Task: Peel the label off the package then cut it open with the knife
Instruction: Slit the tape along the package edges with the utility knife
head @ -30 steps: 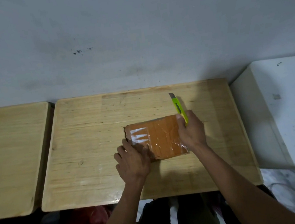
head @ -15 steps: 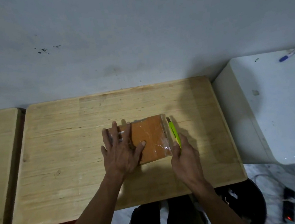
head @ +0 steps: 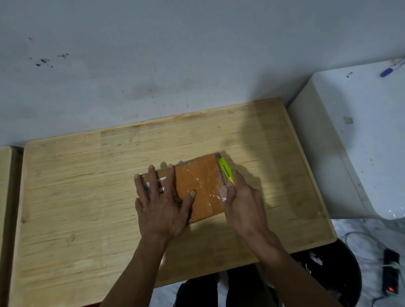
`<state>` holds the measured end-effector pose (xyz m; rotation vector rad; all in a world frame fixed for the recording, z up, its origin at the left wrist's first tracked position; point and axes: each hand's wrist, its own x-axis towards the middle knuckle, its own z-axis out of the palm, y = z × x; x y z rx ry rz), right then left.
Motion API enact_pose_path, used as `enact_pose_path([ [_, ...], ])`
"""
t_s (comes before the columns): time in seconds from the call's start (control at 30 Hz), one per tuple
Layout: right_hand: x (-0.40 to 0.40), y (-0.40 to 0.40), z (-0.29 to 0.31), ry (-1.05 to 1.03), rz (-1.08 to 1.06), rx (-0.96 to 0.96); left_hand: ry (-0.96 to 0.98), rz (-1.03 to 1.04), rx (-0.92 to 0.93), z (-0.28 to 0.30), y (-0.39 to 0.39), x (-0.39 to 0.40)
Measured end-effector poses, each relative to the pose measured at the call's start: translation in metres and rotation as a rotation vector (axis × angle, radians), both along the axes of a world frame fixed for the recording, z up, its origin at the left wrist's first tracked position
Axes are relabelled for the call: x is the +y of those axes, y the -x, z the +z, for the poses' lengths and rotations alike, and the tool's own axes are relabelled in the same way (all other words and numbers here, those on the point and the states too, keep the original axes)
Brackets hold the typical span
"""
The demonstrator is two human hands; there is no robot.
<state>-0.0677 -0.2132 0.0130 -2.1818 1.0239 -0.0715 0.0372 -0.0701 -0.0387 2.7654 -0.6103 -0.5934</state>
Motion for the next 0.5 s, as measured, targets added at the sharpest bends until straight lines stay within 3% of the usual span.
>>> enact_pose_path([
  [0.5, 0.007, -0.004, 0.011, 0.037, 0.018, 0.108, -0.007, -0.006, -0.013, -0.001, -0.001, -0.001],
])
